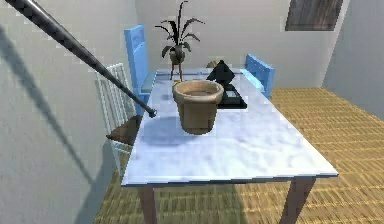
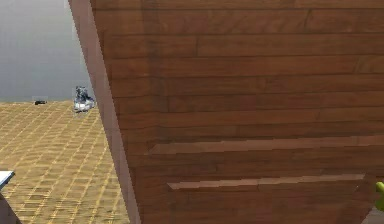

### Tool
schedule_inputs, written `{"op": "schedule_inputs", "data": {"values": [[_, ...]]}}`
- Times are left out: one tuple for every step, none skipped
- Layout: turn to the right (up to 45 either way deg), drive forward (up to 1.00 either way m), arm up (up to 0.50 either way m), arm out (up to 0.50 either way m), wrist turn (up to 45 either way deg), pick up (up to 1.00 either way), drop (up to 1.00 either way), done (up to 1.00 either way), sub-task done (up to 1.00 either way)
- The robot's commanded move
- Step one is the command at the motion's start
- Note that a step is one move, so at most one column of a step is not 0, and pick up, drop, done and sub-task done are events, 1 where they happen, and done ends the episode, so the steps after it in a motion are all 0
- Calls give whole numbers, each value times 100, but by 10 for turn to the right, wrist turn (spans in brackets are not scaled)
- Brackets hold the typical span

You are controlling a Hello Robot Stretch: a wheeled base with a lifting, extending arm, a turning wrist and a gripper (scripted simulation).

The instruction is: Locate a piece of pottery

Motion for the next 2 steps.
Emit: {"op": "schedule_inputs", "data": {"values": [[-60, 0, 0, 0, 0, 0, 0, 0, 0], [0, 15, 0, 0, 0, 0, 0, 0, 0]]}}
